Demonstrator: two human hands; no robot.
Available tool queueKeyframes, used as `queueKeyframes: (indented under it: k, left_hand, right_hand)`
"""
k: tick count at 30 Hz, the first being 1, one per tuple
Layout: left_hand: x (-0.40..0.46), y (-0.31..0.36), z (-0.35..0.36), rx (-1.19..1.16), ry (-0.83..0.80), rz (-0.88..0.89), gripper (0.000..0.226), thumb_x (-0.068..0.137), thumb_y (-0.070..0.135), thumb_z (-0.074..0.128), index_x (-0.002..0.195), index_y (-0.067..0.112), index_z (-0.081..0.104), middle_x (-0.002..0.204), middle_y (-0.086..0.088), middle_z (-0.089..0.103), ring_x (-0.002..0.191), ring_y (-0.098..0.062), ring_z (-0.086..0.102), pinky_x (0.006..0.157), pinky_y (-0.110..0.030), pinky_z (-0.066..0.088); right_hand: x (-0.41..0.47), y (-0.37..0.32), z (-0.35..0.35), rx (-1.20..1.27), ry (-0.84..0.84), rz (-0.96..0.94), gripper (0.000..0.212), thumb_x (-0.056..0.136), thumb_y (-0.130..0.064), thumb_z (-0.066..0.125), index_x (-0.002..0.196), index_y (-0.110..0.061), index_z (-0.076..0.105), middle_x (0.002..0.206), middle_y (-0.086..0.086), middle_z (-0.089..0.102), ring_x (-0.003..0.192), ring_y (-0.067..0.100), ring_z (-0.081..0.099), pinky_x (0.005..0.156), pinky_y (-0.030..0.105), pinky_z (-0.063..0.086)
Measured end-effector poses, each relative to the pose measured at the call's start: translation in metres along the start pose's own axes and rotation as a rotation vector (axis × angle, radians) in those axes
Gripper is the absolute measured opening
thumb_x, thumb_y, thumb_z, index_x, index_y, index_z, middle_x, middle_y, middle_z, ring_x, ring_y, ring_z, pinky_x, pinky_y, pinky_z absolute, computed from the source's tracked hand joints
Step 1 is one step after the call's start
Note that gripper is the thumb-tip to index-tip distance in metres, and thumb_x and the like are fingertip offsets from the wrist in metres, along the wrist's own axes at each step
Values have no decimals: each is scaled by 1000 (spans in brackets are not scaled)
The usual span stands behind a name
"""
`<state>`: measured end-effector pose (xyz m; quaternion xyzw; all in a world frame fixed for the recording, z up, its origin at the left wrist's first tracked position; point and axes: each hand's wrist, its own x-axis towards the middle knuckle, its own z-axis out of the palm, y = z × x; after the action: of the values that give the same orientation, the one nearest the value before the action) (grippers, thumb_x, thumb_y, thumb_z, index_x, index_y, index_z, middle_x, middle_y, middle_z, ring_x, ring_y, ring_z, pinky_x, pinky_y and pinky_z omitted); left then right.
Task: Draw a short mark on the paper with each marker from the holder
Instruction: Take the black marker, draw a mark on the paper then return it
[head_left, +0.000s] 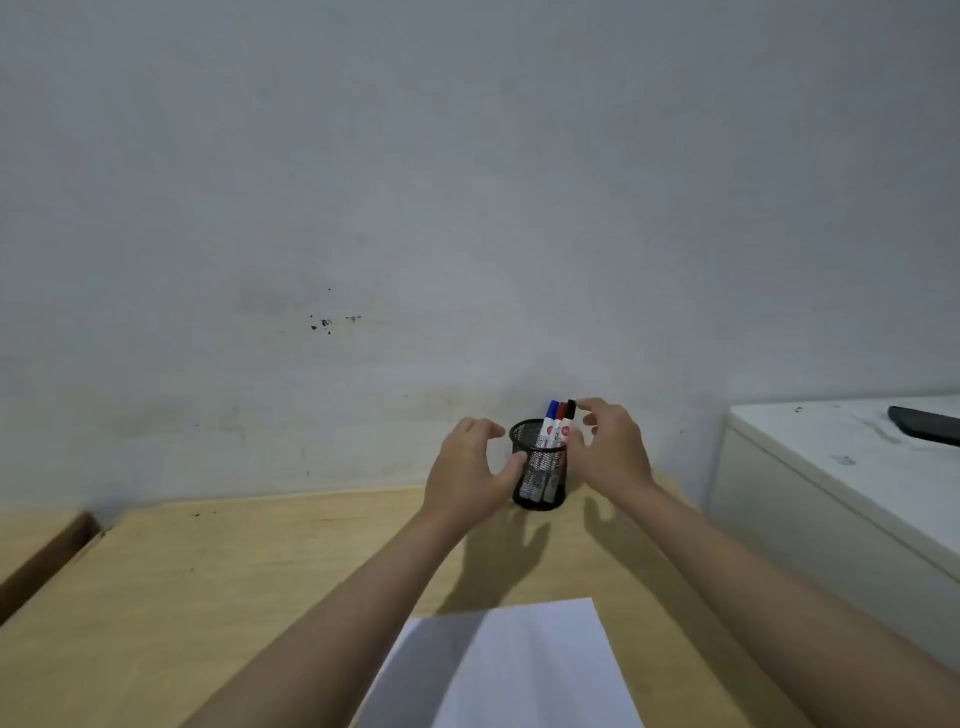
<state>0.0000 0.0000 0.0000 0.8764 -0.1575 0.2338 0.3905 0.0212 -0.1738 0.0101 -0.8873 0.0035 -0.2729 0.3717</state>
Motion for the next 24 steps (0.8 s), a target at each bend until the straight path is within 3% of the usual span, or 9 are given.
queueKeyframes:
  k: [5, 11, 15, 17, 19, 22, 24]
  left_hand:
    - [24, -17, 26, 16, 3, -17, 34, 80, 36, 64, 106, 15, 61, 110, -1, 60, 102, -18, 55, 81, -25, 44]
    - [42, -32, 57, -23, 36, -6, 23, 79, 36, 65, 88, 15, 69, 94, -1, 63, 93, -19, 59, 79, -34, 49]
    - [42, -32, 65, -49, 57, -25, 21, 79, 35, 66, 84, 15, 69, 90, 1, 61, 90, -19, 59, 76, -35, 50]
    - [43, -32, 67, -51, 69, -33, 20, 79, 33, 66, 83, 14, 69, 90, 1, 61, 89, -19, 59, 75, -34, 49]
    - [45, -31, 67, -45, 73, -41, 19, 79, 32, 67, 83, 14, 69, 90, 1, 60, 88, -19, 59, 74, -34, 50]
    - [46, -30, 67, -34, 60, -63, 20, 78, 33, 67, 83, 14, 69, 91, 0, 60, 89, -19, 58, 73, -34, 50]
    - [45, -27, 65, -20, 38, -77, 20, 79, 33, 66, 85, 14, 67, 93, -1, 59, 91, -20, 58, 73, -31, 48]
  right_hand:
    - [29, 9, 18, -103, -20, 20, 43, 86, -21, 54, 128, -14, 52, 116, 14, 54, 106, 28, 55, 84, 45, 51]
    - [46, 25, 35, -61, 62, -11, 21, 85, -26, 60, 99, -10, 62, 103, 9, 57, 88, 25, 60, 76, 44, 53]
    - [54, 24, 39, -52, 59, -26, 32, 87, -25, 58, 116, -12, 57, 107, 9, 54, 94, 25, 59, 80, 43, 52]
    - [58, 25, 42, -81, 34, -15, 25, 87, -21, 57, 109, -10, 60, 107, 11, 53, 92, 28, 60, 78, 42, 52]
    - [60, 26, 42, -51, 48, -16, 15, 86, -14, 58, 100, -8, 59, 103, 12, 52, 84, 27, 60, 71, 38, 52]
    - [61, 26, 37, -9, 74, -24, 7, 82, -8, 60, 89, -7, 58, 95, 12, 51, 70, 19, 53, 59, 18, 42]
    - [59, 21, 29, 45, 104, -26, 11, 80, -4, 61, 90, -7, 60, 92, 10, 52, 69, 14, 50, 61, 16, 42]
